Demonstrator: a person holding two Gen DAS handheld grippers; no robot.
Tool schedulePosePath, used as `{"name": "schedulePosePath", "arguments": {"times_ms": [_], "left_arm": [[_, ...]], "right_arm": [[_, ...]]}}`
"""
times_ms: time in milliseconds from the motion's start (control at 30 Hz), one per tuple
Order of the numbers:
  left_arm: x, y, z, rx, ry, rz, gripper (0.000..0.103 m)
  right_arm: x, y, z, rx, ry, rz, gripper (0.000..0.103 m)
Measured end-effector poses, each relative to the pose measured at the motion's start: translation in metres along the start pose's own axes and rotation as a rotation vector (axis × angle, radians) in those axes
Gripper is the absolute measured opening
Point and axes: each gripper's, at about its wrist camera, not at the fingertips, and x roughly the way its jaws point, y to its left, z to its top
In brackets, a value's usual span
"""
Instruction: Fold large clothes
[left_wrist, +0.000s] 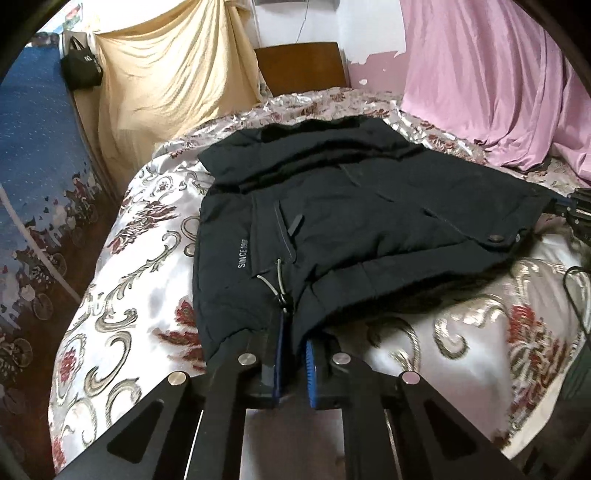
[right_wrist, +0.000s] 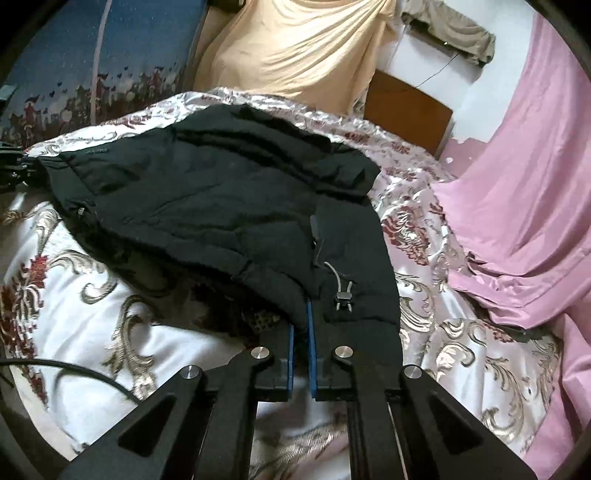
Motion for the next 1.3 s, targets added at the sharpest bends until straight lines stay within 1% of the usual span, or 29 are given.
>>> {"name": "schedulePosePath", "arguments": {"times_ms": [167, 300, 400, 500, 600, 767, 900, 1067, 1133, 1300], "left_arm": [[-0.037, -0.002, -0.012, -0.002, -0.025, -0.018, 0.009], [-0.067, -0.004, -0.017, -0.036, -0.035, -0.002, 0.009], [-0.081, -0.002, -0.013, -0.063, -0.052, 0.004, 0.009], [-0.083, 0.002, 0.001, -0.09, -0.061, -0.011, 0.009], [-0.08, 0.008, 0.02, -0.078, -0.086, -0.014, 0.009], [-0.066, 0.018, 0.058, -0.077, -0.1, -0.014, 0.008], [-0.054, 0.026, 0.091, -0.077, -0.136, 0.006, 0.008], [-0.035, 0.041, 0.13, -0.096, -0.17, 0.023, 0.008], [-0.032, 0.044, 0.143, -0.099, -0.194, 0.03, 0.006], [-0.02, 0.051, 0.175, -0.101, -0.248, 0.049, 0.006]], "right_arm": [[-0.032, 0.003, -0.014, 0.025, -0.01, 0.004, 0.005], [-0.07, 0.006, -0.027, 0.06, -0.025, 0.004, 0.005], [-0.094, 0.006, -0.031, 0.094, -0.047, -0.007, 0.005], [-0.099, -0.002, -0.023, 0.122, -0.069, -0.007, 0.005], [-0.094, -0.013, -0.004, 0.142, -0.106, 0.001, 0.004], [-0.078, -0.026, 0.035, 0.157, -0.159, 0.007, 0.004], [-0.062, -0.036, 0.066, 0.151, -0.198, -0.027, 0.004], [-0.048, -0.039, 0.103, 0.166, -0.246, -0.072, 0.004], [-0.041, -0.042, 0.119, 0.171, -0.267, -0.088, 0.004], [-0.02, -0.054, 0.158, 0.197, -0.31, -0.117, 0.004]]}}
